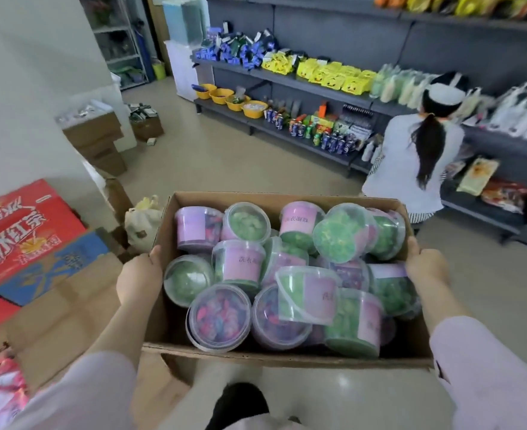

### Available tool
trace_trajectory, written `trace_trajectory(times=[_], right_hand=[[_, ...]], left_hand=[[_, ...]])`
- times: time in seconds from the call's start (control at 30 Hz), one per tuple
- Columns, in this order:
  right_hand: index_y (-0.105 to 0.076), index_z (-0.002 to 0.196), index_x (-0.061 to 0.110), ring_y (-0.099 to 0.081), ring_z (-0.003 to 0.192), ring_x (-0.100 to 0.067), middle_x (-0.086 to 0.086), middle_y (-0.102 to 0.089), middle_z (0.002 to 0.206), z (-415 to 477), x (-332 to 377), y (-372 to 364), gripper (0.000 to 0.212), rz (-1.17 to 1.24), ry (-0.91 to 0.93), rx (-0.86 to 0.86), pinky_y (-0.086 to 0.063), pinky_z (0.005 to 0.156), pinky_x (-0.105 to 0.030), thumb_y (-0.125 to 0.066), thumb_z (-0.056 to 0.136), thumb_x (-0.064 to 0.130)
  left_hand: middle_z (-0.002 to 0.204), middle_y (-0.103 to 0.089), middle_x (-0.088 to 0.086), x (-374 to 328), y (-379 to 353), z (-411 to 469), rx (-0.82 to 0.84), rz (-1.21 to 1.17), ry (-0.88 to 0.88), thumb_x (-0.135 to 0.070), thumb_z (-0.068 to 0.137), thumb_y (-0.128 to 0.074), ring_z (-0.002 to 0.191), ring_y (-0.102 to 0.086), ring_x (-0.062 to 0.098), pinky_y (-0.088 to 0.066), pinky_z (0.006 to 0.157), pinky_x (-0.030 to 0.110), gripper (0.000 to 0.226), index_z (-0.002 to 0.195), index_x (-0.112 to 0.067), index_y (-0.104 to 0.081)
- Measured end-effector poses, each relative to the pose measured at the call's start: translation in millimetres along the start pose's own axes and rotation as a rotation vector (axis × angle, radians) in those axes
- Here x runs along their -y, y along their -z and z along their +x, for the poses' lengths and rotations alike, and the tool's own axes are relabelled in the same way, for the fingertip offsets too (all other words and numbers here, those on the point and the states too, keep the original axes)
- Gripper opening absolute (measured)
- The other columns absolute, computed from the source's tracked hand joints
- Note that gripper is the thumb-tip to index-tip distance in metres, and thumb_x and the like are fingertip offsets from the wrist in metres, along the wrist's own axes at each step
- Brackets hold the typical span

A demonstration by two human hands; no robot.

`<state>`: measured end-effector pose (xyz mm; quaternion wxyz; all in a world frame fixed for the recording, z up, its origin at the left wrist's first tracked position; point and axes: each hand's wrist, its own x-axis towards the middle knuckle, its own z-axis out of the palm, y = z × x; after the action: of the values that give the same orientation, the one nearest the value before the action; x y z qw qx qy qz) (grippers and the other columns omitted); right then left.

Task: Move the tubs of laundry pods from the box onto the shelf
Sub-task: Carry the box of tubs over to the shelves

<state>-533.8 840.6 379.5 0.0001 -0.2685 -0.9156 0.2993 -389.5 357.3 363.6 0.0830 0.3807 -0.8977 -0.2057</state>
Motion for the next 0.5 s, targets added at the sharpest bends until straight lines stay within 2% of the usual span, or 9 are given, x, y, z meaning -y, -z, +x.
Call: trace_trajectory(times=[0.13, 0.33, 0.5], right_hand=[[-0.065, 0.102, -0.008, -0.057, 0.104, -0.047, -0.033, -0.062, 0.112, 42, -51, 28, 0.067, 0.046, -0.129, -0.071, -0.044, 0.086, -0.046, -0.033, 0.100, 0.051], [-0.064, 0.109, -0.014, -0.055, 0.111, -0.048, -0.037, -0.059, 0.117, 101, -128, 72, 0.070, 0.020, -0.296, -0.179, -0.041, 0.093, -0.046, -0.027, 0.103, 0.045], [-0.066, 0.112, -0.006, -0.056, 0.112, -0.047, -0.034, -0.060, 0.119, 139, -193, 119, 0.071, 0.026, -0.489, -0.322, -0.043, 0.091, -0.045, -0.026, 0.102, 0.051]], left_hand=[[0.106, -0.064, 0.032, -84, -47, 14, 0.056, 0.021, -0.132, -0.043, 0.103, -0.026, 0.100, -0.059, 0.046, -0.045, 0.082, 0.045, 0.061, 0.106, 0.004, -0.064], [0.105, -0.064, 0.033, -230, -135, 37, 0.196, 0.052, -0.366, -0.041, 0.104, -0.028, 0.100, -0.059, 0.048, -0.046, 0.083, 0.046, 0.061, 0.100, 0.006, -0.066], [0.109, -0.062, 0.033, -370, -206, 29, 0.330, 0.046, -0.554, -0.044, 0.103, -0.025, 0.102, -0.058, 0.048, -0.044, 0.085, 0.047, 0.062, 0.107, 0.005, -0.062]])
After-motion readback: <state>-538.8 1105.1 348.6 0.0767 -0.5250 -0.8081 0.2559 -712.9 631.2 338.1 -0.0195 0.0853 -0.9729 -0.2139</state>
